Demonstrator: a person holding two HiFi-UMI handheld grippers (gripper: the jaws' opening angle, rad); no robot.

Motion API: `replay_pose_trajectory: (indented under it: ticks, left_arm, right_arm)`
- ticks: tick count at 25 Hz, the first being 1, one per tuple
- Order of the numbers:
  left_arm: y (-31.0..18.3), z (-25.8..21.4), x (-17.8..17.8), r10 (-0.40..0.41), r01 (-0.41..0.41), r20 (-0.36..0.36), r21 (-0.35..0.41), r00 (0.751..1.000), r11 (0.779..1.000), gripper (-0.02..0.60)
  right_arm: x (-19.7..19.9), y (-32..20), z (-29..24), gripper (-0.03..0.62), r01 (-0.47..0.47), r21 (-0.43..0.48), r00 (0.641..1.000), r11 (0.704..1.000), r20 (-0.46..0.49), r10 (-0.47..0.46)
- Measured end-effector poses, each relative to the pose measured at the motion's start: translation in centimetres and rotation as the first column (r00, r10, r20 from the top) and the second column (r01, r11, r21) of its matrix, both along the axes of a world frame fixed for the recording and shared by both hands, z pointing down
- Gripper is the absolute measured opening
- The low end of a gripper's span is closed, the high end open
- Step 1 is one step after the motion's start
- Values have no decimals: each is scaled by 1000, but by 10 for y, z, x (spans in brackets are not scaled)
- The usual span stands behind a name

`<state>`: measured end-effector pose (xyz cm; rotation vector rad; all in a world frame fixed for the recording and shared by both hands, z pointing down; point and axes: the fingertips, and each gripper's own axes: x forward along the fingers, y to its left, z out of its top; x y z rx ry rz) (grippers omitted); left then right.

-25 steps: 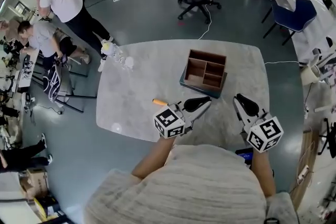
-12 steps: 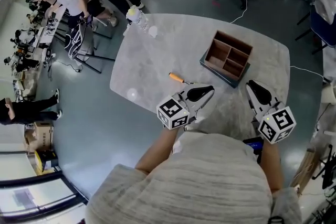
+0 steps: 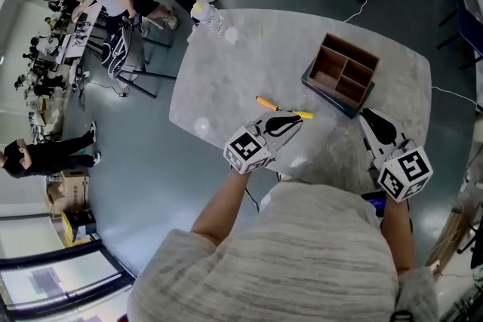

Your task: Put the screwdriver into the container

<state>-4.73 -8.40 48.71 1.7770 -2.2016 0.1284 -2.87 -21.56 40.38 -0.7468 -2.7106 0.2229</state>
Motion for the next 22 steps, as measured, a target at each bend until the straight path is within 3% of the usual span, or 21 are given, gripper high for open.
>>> replay_pose_trajectory:
  ticks: [6, 14, 18, 22]
  left_arm:
    - [18, 33, -4, 140, -129, 46, -177, 989, 976, 38]
    - [42, 60, -32, 248, -218, 66, -306, 966, 927, 55]
    - [49, 72, -37, 316, -282, 44, -348, 948, 894, 64]
    - [52, 89, -41, 394, -350, 28, -402, 919, 846, 86]
  right_arm:
    - [4, 8, 2, 14, -15, 2, 1000, 1000, -9, 15]
    - [-3, 20, 12, 15, -51, -4, 998, 999, -31, 51]
    - [-7, 27, 14, 14, -70, -4, 997, 998, -42, 69]
    - [-11, 31, 16, 15, -91, 2, 995, 996, -48, 91]
